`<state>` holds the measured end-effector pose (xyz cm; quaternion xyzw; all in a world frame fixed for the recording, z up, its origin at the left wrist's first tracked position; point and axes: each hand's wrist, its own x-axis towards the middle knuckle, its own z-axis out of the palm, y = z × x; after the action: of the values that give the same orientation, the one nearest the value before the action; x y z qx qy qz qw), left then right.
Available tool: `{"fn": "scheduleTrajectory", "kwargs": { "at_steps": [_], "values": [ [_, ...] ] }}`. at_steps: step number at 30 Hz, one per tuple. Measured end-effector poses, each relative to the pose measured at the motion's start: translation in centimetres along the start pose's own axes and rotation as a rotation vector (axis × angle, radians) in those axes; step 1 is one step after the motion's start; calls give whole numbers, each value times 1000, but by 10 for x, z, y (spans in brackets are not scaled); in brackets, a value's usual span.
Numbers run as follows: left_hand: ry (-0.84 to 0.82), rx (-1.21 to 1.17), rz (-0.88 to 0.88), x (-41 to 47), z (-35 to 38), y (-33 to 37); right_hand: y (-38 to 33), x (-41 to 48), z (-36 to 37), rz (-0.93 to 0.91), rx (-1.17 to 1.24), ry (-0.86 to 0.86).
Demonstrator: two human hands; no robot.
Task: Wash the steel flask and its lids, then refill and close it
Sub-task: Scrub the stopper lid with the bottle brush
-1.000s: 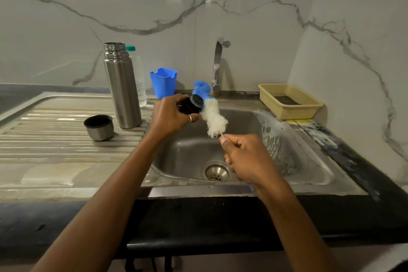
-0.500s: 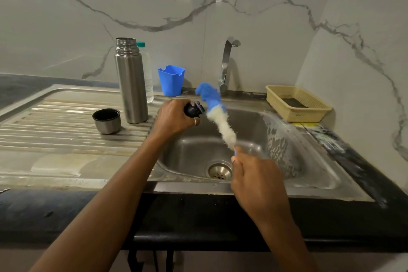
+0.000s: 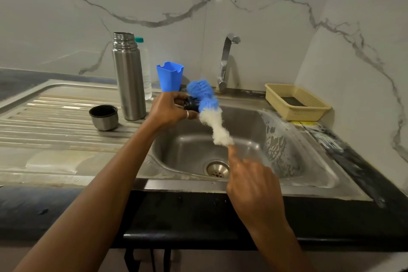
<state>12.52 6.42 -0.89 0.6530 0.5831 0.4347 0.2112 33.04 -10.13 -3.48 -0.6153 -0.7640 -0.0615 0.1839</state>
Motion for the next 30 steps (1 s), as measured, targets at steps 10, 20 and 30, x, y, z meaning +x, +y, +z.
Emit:
{"fn": "scheduleTrajectory", "kwargs": {
  "at_steps": [10,20,30],
  "values": [
    [77,-8,96,-4,-2,0,-5,13,-19,-23,-17,-48],
    [47,-29,112,-3,0,5,-5,27,-19,-14,-39,29],
    [-142,-874,-181,-8,-7,11,4,-6,-8,-35,32,137]
  ]
}}
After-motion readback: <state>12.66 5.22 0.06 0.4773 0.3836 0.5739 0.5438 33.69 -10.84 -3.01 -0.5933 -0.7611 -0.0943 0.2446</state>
